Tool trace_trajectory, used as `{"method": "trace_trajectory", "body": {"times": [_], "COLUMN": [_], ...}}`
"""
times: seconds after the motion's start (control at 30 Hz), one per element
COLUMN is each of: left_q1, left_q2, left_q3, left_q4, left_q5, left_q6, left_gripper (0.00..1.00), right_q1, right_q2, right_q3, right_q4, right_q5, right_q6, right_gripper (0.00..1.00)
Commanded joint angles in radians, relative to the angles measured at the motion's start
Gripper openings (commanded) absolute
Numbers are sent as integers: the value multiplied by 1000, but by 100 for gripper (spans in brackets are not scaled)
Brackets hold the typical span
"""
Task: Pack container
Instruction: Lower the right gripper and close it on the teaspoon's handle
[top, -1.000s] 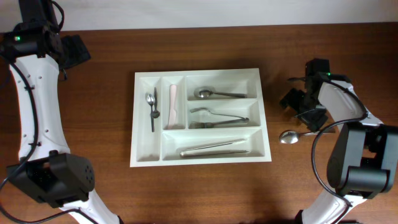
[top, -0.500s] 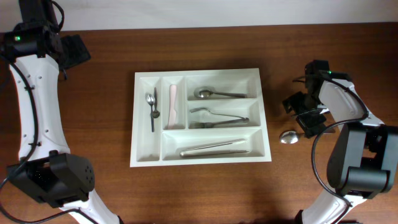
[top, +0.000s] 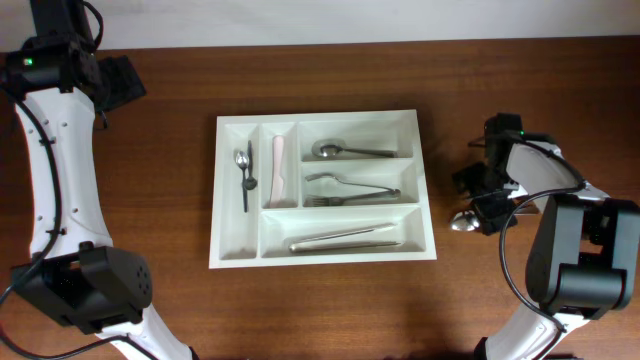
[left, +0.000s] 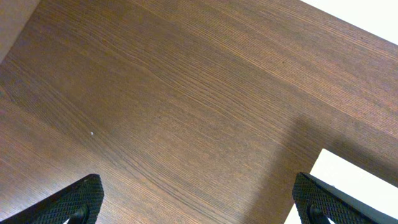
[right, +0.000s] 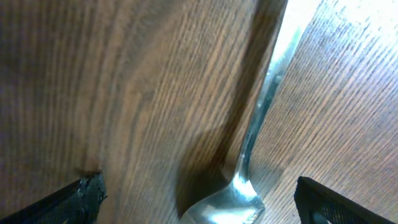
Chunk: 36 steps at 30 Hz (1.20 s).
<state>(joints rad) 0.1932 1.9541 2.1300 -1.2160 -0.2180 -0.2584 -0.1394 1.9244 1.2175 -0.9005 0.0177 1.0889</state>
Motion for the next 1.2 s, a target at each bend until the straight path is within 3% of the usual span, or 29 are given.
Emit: {"method": "trace_trajectory", "body": {"times": [0.0, 0.07, 0.27, 0.7, 0.93, 1.17], "left_q1": [1, 1, 1, 1, 1, 1], "left_q2": [-5, -5, -5, -5, -5, -5], "left_q3": [8, 8, 8, 8, 8, 8], "left_q4": [-1, -1, -1, -1, -1, -1], "left_q5": [-8, -8, -8, -8, -8, -8], "left_q6": [-3, -3, -3, -3, -3, -3], "left_gripper": [99, 99, 99, 99, 99, 99], "right_q1": [8, 8, 8, 7, 7, 7], "right_q2": [3, 3, 3, 3, 3, 3], "right_q3": [-8, -8, -8, -8, -8, -8], "right_q4": [13, 19, 24, 26, 26, 27], "right_q5": [24, 32, 51, 97, 116, 126], "right_q6": [12, 12, 12, 8, 0, -8], "right_gripper": [95, 84, 66, 38, 4, 4]}}
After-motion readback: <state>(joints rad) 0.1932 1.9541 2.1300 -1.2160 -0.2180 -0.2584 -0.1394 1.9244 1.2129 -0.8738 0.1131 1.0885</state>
